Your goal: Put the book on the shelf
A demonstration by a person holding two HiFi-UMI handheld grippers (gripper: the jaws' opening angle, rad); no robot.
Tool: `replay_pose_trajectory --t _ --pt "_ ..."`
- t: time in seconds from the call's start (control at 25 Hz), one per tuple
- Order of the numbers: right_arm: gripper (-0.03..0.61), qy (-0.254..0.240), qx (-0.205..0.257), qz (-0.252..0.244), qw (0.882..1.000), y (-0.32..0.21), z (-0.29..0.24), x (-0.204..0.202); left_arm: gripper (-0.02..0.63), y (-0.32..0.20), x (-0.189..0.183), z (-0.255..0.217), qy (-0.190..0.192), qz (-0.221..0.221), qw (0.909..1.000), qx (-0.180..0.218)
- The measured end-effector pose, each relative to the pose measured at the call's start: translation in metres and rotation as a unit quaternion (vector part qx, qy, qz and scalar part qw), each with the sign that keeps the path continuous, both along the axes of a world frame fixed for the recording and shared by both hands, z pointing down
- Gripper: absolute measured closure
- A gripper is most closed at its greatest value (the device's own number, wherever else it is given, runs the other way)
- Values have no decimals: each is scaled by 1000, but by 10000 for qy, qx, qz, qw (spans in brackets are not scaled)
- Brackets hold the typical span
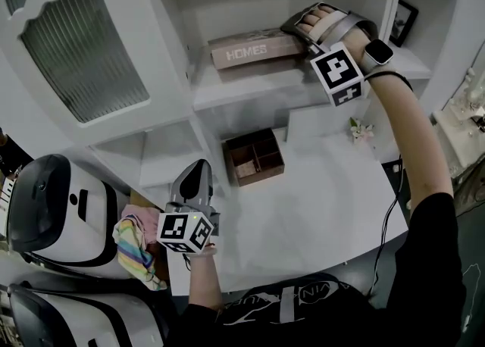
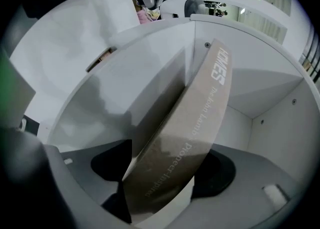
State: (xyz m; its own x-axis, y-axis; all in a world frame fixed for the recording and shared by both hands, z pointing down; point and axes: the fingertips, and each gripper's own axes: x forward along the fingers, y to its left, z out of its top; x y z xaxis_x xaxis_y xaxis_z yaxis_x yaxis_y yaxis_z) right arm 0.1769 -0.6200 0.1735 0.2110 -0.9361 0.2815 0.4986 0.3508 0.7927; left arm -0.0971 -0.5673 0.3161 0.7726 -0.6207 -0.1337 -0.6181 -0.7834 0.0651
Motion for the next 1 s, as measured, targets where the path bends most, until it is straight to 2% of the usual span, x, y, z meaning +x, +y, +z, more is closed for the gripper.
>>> replay_pose_trajectory --t 0.16,0.28,0.4,0.52,0.68,0.84,1.0 --pt "173 191 -370 -15 9991 6 -5 -8 614 1 3 4 22 60 10000 -22" --pt "161 -4 -616 -18 9981 13 -4 -13 614 4 4 6 28 81 10000 -14" --pt "161 -646 -988 43 9930 21 -2 -18 614 7 4 4 15 87 10000 -36" --pt "160 -1355 -1373 91 9812 29 -2 -22 614 8 5 -1 -33 84 9999 -89" --pt "160 -2029 -1643 95 9653 35 3 -31 614 8 4 5 -30 100 9998 -150" --pt "205 -2486 -1768 237 9520 45 12 -36 614 15 -1 17 29 130 9998 -137" --pt "212 -2750 -1788 287 9442 53 13 -36 614 21 -6 21 -4 115 9998 -164"
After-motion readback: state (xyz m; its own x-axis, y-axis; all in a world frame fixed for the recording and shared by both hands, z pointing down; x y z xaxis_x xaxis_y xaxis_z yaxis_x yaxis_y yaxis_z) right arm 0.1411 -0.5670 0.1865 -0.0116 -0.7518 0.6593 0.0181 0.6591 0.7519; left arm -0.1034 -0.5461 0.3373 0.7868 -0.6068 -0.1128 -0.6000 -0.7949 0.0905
